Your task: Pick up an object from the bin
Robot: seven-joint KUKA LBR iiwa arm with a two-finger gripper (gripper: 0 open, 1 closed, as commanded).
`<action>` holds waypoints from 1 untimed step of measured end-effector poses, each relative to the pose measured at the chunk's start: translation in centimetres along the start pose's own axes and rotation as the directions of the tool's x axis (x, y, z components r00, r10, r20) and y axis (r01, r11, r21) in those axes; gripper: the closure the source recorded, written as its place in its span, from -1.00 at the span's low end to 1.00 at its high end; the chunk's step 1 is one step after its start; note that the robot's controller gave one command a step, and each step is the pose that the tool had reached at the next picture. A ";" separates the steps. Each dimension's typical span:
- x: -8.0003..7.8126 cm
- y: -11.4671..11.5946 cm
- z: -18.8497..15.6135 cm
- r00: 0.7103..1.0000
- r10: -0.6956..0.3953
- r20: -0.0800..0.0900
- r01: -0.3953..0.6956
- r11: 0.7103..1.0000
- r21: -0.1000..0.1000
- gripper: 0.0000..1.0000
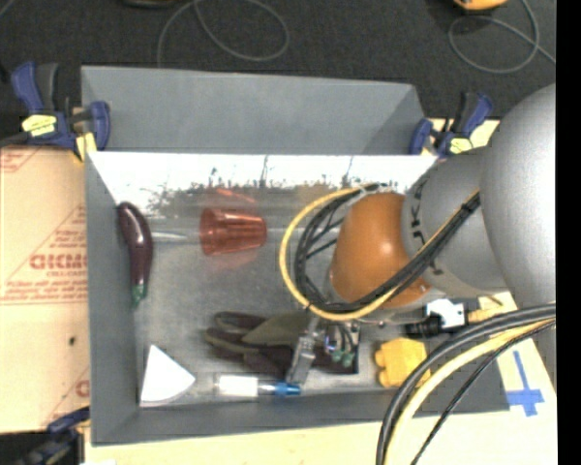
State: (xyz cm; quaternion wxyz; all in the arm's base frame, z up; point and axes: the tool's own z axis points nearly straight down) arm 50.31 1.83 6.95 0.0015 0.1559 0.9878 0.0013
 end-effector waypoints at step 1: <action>-0.6 -0.2 -0.1 1.000 -0.002 0.005 0.002 1.000 -0.001 -1.00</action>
Offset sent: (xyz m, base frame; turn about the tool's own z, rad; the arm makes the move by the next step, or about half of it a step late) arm 0.0000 0.0000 0.0000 0.0000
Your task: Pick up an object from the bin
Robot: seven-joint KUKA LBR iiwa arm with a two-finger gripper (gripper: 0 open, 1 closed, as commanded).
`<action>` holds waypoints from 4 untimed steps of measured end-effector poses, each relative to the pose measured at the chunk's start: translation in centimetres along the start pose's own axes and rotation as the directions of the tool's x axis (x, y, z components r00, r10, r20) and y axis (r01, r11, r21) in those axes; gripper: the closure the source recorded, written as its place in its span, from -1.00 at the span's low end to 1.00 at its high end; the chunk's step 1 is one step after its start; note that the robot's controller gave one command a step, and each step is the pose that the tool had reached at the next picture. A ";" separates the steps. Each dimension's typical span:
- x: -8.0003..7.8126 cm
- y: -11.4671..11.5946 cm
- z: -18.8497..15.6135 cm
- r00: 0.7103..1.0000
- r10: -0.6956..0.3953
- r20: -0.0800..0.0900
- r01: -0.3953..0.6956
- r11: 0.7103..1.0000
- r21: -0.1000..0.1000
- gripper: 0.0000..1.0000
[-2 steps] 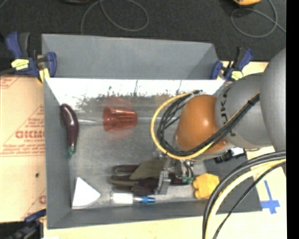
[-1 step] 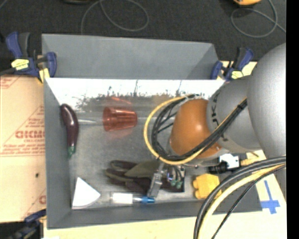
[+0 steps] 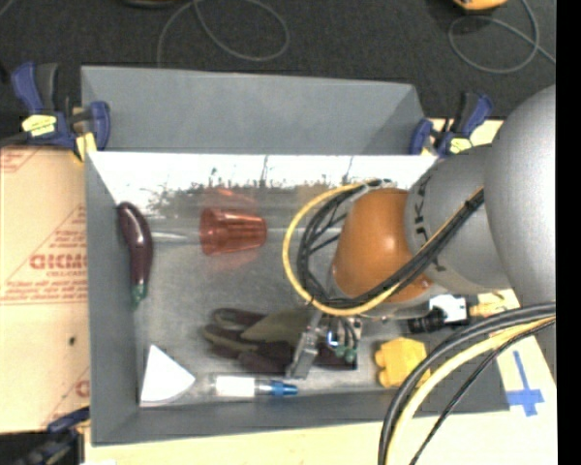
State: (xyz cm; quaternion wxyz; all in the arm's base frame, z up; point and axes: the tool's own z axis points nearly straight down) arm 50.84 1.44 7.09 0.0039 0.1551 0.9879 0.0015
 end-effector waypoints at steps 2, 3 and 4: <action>0.5 0.1 0.0 1.000 0.001 -0.004 -0.001 1.000 0.001 1.00; 0.6 0.1 -0.2 1.000 0.001 -0.005 -0.001 1.000 0.001 1.00; 0.8 0.0 -2.1 1.000 -0.001 -0.014 0.001 1.000 0.004 1.00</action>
Offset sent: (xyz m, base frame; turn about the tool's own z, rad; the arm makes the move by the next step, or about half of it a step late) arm 0.0000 0.0000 0.0000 0.0000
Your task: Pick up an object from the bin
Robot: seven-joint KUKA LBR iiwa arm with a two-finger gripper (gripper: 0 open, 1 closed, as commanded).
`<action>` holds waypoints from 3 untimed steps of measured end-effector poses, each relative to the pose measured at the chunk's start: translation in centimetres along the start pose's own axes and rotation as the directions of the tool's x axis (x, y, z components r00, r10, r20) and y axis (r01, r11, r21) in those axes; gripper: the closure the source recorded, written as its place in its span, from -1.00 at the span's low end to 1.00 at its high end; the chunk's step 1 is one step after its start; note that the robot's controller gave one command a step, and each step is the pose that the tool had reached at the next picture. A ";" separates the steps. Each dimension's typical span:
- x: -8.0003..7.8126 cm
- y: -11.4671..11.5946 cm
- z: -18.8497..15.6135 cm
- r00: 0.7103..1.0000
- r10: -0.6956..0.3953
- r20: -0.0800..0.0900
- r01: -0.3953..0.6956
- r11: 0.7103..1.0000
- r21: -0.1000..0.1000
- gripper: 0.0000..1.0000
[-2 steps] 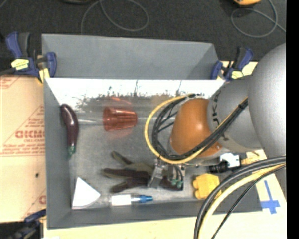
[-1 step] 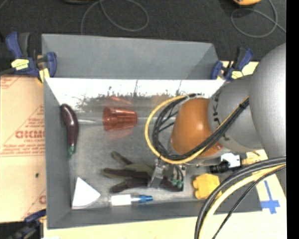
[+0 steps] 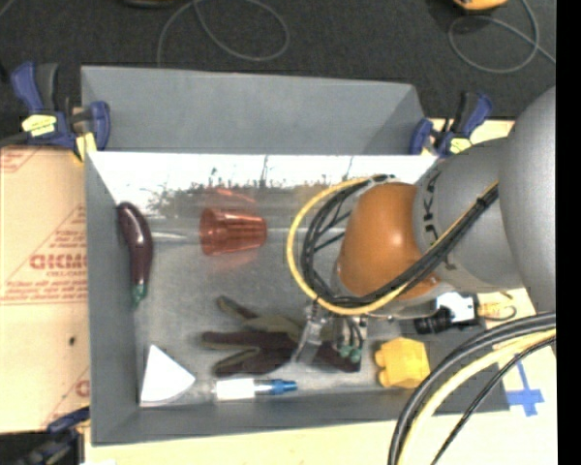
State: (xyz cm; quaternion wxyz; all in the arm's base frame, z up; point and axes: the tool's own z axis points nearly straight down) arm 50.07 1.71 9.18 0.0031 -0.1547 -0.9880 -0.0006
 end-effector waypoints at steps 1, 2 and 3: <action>-0.2 0.1 -2.1 1.000 -0.001 0.008 0.001 1.000 -0.003 1.00; -0.4 0.1 -3.0 1.000 -0.002 0.012 0.002 1.000 -0.004 1.00; -0.3 0.1 -3.5 1.000 -0.002 0.011 0.002 1.000 -0.004 1.00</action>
Offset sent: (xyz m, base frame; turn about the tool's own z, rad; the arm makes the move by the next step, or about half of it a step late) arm 0.0001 0.0000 0.0031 0.0000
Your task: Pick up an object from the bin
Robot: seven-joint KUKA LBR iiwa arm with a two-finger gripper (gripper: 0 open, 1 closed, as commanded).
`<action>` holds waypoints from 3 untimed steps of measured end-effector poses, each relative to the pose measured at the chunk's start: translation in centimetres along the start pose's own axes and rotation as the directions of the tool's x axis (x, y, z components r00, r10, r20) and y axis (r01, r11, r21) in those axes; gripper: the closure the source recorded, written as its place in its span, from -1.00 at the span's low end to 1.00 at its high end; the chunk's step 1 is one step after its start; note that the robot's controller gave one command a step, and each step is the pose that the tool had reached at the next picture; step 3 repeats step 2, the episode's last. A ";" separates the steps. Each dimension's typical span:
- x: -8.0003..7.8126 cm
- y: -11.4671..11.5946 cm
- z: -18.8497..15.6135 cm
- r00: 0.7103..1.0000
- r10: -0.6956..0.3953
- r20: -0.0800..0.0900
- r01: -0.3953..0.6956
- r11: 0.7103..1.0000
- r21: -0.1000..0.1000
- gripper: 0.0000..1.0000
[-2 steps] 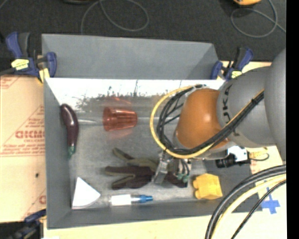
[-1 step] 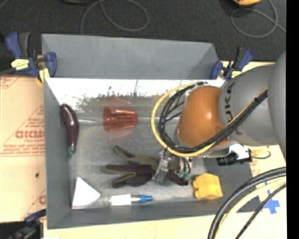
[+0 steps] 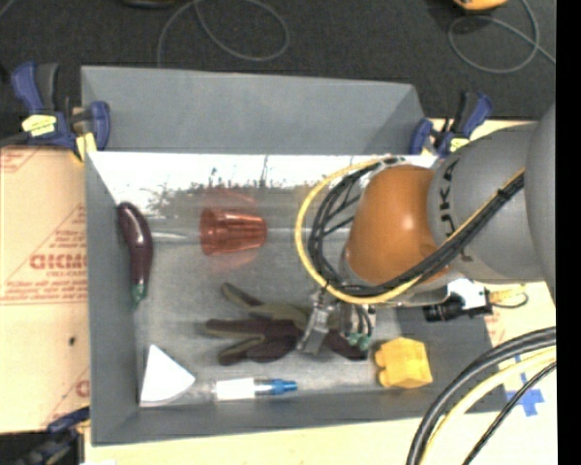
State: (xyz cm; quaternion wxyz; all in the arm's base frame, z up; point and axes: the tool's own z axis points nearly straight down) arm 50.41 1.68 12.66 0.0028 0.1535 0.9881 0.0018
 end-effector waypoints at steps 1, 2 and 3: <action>0.0 0.0 -0.5 1.000 0.000 0.001 0.000 1.000 -0.001 1.00; 0.0 0.0 -1.2 1.000 -0.001 -0.002 0.001 1.000 0.000 1.00; 0.0 0.0 -1.2 1.000 -0.001 -0.002 0.001 1.000 0.000 1.00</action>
Offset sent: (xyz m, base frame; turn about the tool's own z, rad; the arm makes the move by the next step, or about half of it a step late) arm 0.0000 -0.0001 0.0421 0.0000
